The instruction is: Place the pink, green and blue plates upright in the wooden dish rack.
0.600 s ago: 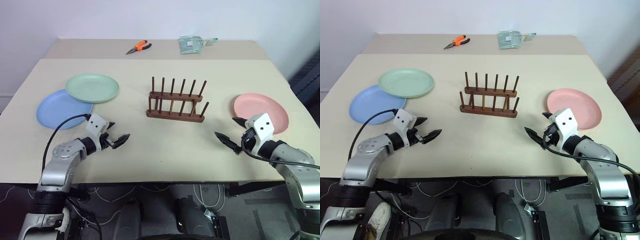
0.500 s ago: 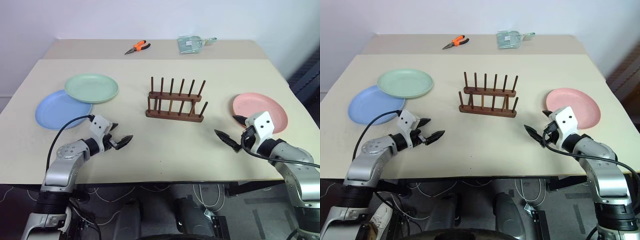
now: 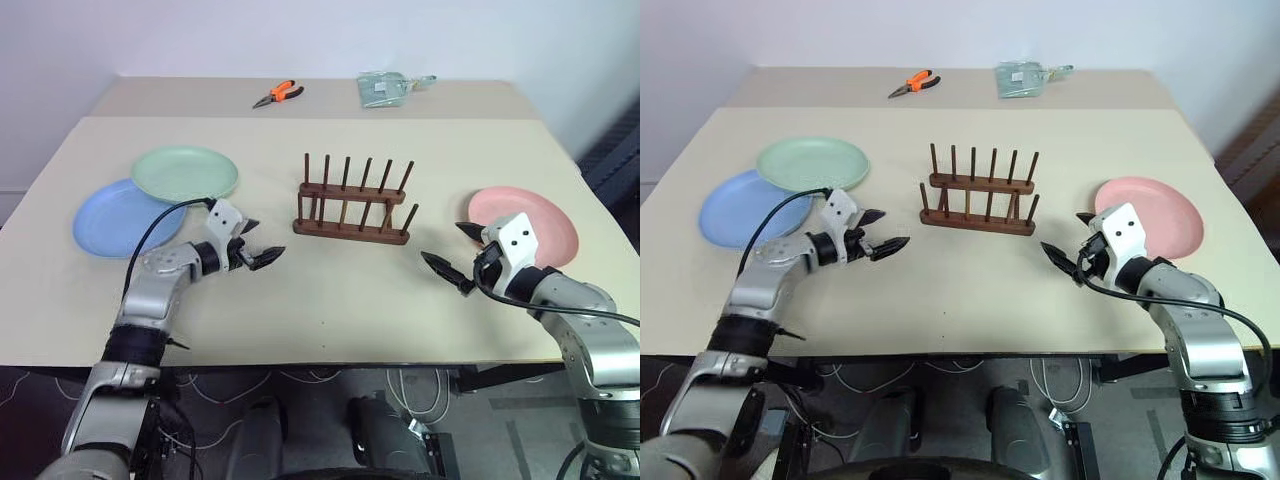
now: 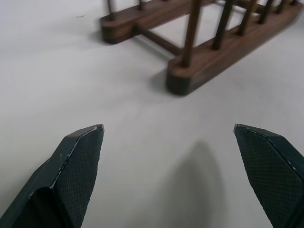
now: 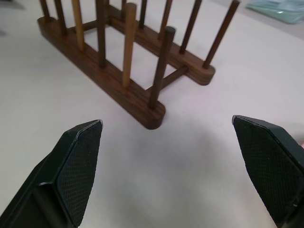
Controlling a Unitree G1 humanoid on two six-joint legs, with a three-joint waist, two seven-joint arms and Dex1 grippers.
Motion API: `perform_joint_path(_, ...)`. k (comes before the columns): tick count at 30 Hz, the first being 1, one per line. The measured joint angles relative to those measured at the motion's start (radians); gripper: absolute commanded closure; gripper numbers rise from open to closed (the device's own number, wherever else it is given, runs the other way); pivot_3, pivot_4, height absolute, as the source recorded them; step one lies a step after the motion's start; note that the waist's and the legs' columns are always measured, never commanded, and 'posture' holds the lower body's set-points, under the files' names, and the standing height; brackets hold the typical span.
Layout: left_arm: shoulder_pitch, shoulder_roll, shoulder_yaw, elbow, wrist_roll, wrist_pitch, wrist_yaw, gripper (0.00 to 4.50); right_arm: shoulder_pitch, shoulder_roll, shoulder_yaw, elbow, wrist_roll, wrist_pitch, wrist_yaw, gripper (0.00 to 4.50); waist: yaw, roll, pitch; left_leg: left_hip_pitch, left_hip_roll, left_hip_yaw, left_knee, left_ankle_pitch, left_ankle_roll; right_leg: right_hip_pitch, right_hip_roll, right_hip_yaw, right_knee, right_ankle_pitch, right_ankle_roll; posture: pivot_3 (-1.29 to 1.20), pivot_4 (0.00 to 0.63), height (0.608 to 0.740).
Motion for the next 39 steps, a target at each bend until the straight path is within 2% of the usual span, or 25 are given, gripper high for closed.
perform_joint_path(5,-0.252,-0.103,-0.088,0.388,0.1,-0.15,-0.065,0.0,0.058,0.035,-0.004,-0.067,-0.017,-0.006,-0.057,0.04,0.003,-0.001,0.0,-0.002,-0.001,-0.001,0.002,0.0,0.0,0.0,-0.001,0.0,-0.001,-0.001,0.002,0.0,0.15,0.732)
perform_joint_path(9,-0.381,-0.193,-0.088,0.614,0.139,-0.238,-0.065,0.0,0.129,0.058,-0.02,-0.129,-0.031,-0.007,-0.109,0.04,0.002,-0.001,0.0,-0.002,-0.002,-0.001,0.002,-0.001,0.001,0.0,-0.001,0.0,0.0,-0.001,0.003,0.0,0.15,0.732)
perform_joint_path(12,-0.398,-0.212,-0.088,0.674,0.16,-0.29,-0.089,0.66,0.178,0.063,-0.04,-0.17,-0.035,0.0,-0.135,0.0,-0.002,-0.001,0.0,-0.001,-0.001,-0.001,0.001,-0.001,0.001,0.001,-0.001,0.0,0.001,-0.001,0.003,0.0,0.15,0.732)
perform_joint_path(13,-0.398,-0.212,-0.088,0.684,0.163,-0.303,-0.102,1.27,0.186,0.064,-0.044,-0.183,-0.035,0.002,-0.144,0.0,-0.004,0.0,0.0,-0.001,-0.001,-0.001,0.002,-0.001,0.001,0.001,0.0,0.0,0.001,-0.001,0.002,0.0,0.15,0.732)
perform_joint_path(18,-0.387,-0.208,-0.086,0.674,0.172,-0.338,-0.196,3.65,0.199,0.065,-0.05,-0.196,-0.037,0.002,-0.163,0.0,0.0,0.0,0.0,-0.001,-0.001,-0.001,0.002,-0.001,0.001,0.001,-0.001,0.0,0.001,-0.001,0.002,0.0,0.15,0.732)
perform_joint_path(19,-0.385,-0.201,-0.078,0.658,0.168,-0.34,-0.221,3.71,0.198,0.066,-0.049,-0.196,-0.039,0.002,-0.167,0.0,0.0,0.0,0.0,0.0,-0.001,-0.001,0.002,-0.001,0.001,0.001,-0.001,0.0,0.001,-0.001,0.002,0.0,0.15,0.732)
perform_joint_path(25,-0.276,-0.159,-0.083,0.495,0.159,-0.337,-0.356,3.71,0.185,0.078,-0.034,-0.194,-0.057,0.001,-0.178,0.0,-0.001,0.001,-0.001,0.0,-0.001,-0.001,0.002,-0.001,0.001,0.001,-0.001,0.0,0.001,-0.001,0.002,0.0,0.15,0.732)
perform_joint_path(30,-0.13,-0.1,-0.118,0.223,0.145,-0.274,-0.462,3.71,0.191,0.072,-0.045,-0.19,-0.057,-0.002,-0.164,0.0,0.0,0.001,-0.001,0.0,-0.001,-0.001,0.002,-0.001,0.001,0.002,-0.001,0.0,0.001,-0.001,0.002,0.0,0.15,0.732)
perform_joint_path(32,-0.101,-0.08,-0.131,0.153,0.14,-0.236,-0.474,2.67,0.206,0.062,-0.062,-0.189,-0.056,-0.003,-0.152,0.0,0.002,0.001,-0.001,0.0,-0.001,-0.001,0.002,-0.001,0.001,0.002,-0.001,0.0,0.001,-0.001,0.002,0.0,0.15,0.732)
perform_joint_path(34,-0.079,-0.067,-0.143,0.112,0.137,-0.187,-0.474,1.89,0.231,0.038,-0.09,-0.189,-0.055,-0.001,-0.134,0.0,0.001,0.001,-0.001,0.0,-0.001,-0.001,0.002,-0.001,0.001,0.002,-0.001,0.0,0.001,-0.001,0.002,0.0,0.15,0.732)
perform_joint_path(37,-0.069,-0.054,-0.151,0.062,0.142,-0.145,-0.456,0.33,0.27,0.006,-0.118,-0.189,-0.055,0.003,-0.1,0.0,0.001,0.001,-0.001,0.0,-0.001,-0.002,0.003,-0.001,0.001,0.002,-0.001,0.0,0.001,-0.001,0.002,0.0,0.15,0.732)
perform_joint_path(38,-0.068,-0.046,-0.154,0.05,0.146,-0.138,-0.446,0.02,0.281,0.002,-0.121,-0.19,-0.055,0.003,-0.092,0.0,-0.001,0.001,-0.001,0.0,-0.001,-0.002,0.003,-0.001,0.001,0.002,-0.001,0.0,0.002,-0.001,0.002,0.0,0.15,0.732)
perform_joint_path(39,-0.065,-0.035,-0.158,0.036,0.151,-0.127,-0.435,0.0,0.293,0.0,-0.122,-0.191,-0.055,0.006,-0.083,0.25,-0.004,0.001,-0.001,0.001,-0.001,-0.002,0.003,-0.001,0.001,0.002,0.0,0.0,0.002,-0.001,0.002,0.0,0.15,0.732)
